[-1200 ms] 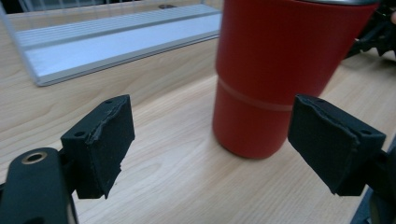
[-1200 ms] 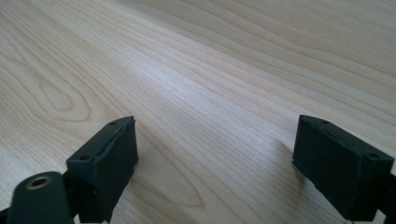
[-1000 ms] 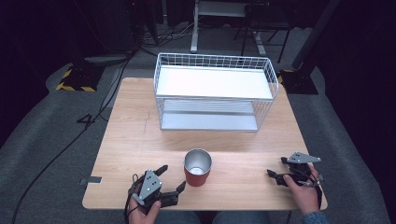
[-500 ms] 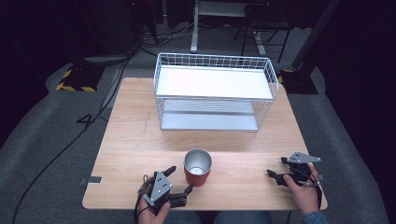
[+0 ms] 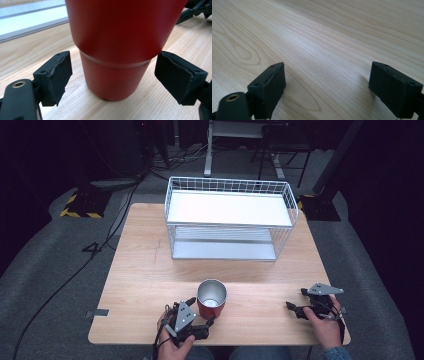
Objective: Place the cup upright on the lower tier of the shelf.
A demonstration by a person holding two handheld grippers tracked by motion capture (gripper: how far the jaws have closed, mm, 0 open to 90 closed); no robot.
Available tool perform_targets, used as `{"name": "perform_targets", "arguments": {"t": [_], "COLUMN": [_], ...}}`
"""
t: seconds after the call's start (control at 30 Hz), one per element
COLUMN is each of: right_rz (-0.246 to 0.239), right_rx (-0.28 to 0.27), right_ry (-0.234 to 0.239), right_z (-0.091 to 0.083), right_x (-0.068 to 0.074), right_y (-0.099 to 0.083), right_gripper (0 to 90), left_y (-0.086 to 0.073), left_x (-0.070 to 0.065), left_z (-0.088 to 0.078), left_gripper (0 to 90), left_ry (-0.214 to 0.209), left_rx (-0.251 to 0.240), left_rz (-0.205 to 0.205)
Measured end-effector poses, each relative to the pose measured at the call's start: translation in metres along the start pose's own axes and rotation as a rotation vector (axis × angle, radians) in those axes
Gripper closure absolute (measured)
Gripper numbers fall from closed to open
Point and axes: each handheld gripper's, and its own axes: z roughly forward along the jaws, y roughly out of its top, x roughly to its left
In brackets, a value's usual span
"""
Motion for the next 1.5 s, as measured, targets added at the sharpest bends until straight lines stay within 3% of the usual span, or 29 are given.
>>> {"name": "perform_targets", "arguments": {"t": [0.1,0.23,0.37,0.57,0.73,1.03,1.5], "right_rz": [0.0,-0.001,0.0,0.0,0.0,-0.001,0.0], "right_rx": [0.0,0.0,0.0,0.0,0.0,0.0,0.0], "right_ry": [0.0,0.0,0.0,0.0,0.0,0.0,0.0], "right_z": [0.0,0.0,0.0,0.0,0.0,0.0,0.0], "right_x": [0.0,0.0,0.0,0.0,0.0,0.0,0.0], "right_y": [0.0,0.0,0.0,0.0,0.0,0.0,0.0], "right_gripper": [13.9,13.9,13.9,13.9,13.9,13.9,13.9], "left_y": [0.002,0.005,0.008,0.011,0.014,0.016,0.016], "left_x": [0.0,-0.002,-0.004,-0.005,-0.01,-0.013,-0.012], "left_z": [0.003,0.01,0.018,0.024,0.031,0.037,0.035], "left_gripper": [15.2,15.1,15.2,14.2,14.1,15.1,16.5], "left_ry": [0.007,0.01,0.03,0.038,0.075,0.104,0.113], "left_rx": [0.012,0.04,0.074,0.087,0.103,0.099,0.089], "left_rz": [0.007,-0.033,-0.028,-0.026,-0.035,-0.056,-0.028]}}
